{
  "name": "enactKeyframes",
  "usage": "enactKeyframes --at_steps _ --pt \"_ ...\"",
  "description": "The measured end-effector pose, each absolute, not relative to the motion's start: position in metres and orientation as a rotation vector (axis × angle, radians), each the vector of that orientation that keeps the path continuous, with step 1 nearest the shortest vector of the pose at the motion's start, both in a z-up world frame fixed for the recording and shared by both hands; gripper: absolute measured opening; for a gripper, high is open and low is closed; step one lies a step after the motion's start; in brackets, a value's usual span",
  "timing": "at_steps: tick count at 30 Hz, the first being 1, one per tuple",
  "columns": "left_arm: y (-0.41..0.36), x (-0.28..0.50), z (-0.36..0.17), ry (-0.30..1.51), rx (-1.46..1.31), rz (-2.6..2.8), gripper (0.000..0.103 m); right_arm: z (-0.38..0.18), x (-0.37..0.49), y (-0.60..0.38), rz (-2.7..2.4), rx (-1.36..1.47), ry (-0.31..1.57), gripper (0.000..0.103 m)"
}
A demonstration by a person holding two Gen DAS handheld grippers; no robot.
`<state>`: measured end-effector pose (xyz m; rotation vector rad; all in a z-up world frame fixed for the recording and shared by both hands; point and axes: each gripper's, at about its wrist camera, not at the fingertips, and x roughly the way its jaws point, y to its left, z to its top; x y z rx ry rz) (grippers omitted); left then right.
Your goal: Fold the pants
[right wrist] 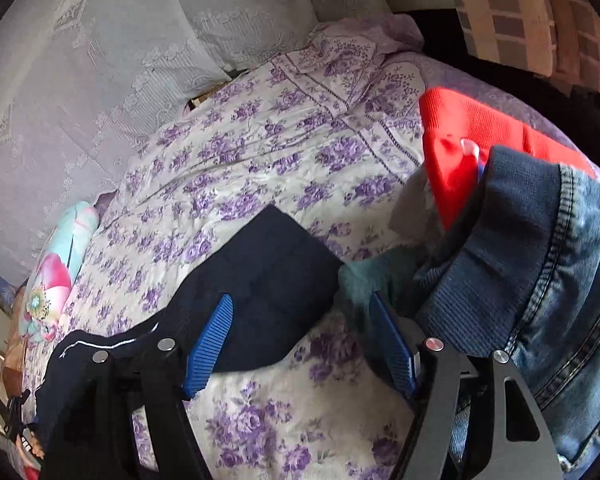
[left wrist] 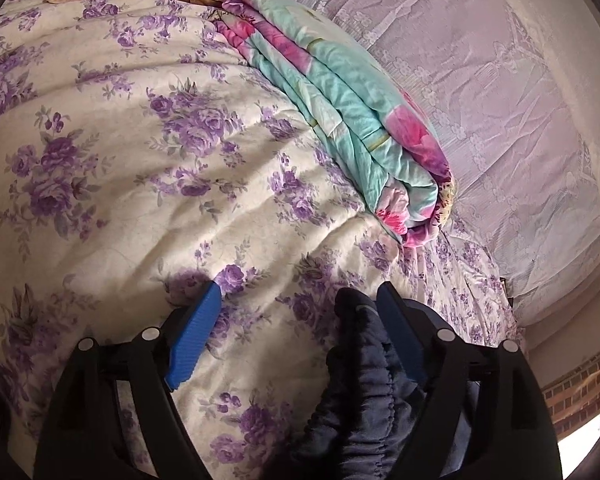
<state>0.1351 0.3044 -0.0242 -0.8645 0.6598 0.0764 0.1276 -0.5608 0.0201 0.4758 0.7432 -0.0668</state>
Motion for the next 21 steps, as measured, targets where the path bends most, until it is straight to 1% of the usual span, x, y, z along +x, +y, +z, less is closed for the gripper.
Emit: enactKeyframes --at_steps 3,5,6,8,11,12,14,16,17,18,19,21 --pt "0.304 0.135 -0.024 0.658 -0.867 0.072 0.079 0.022 0.113 -0.551 -0.035 0.512 0.709 0.073" --pt "0.304 0.135 -0.024 0.66 -0.864 0.075 0.079 0.024 0.106 -0.545 0.032 0.578 0.697 0.07" --pt "0.304 0.135 -0.024 0.661 -0.861 0.075 0.08 0.024 0.104 -0.541 0.056 0.598 0.691 0.067" --pt "0.303 0.136 -0.024 0.665 -0.855 0.075 0.08 0.023 0.109 -0.529 0.099 0.574 0.708 0.067" --pt "0.303 0.137 -0.024 0.668 -0.849 0.074 0.081 -0.003 0.133 -0.531 0.061 0.628 0.798 0.065" --pt "0.302 0.137 -0.024 0.668 -0.851 0.074 0.081 -0.016 0.142 -0.537 0.052 0.684 0.828 0.061" --pt "0.302 0.137 -0.024 0.669 -0.85 0.075 0.082 -0.04 0.155 -0.543 0.054 0.79 0.867 0.056" --pt "0.301 0.137 -0.024 0.671 -0.846 0.073 0.083 -0.043 0.158 -0.545 0.046 0.821 0.821 0.045" --pt "0.301 0.138 -0.023 0.673 -0.844 0.07 0.084 -0.04 0.158 -0.543 0.066 0.828 0.803 0.033" --pt "0.301 0.138 -0.023 0.674 -0.842 0.07 0.084 -0.034 0.156 -0.542 0.103 0.838 0.778 0.015" --pt "0.301 0.138 -0.023 0.675 -0.842 0.069 0.085 -0.023 0.15 -0.538 0.123 0.811 0.752 0.013" --pt "0.3 0.138 -0.023 0.676 -0.843 0.07 0.085 0.008 0.133 -0.53 0.133 0.678 0.705 0.012"
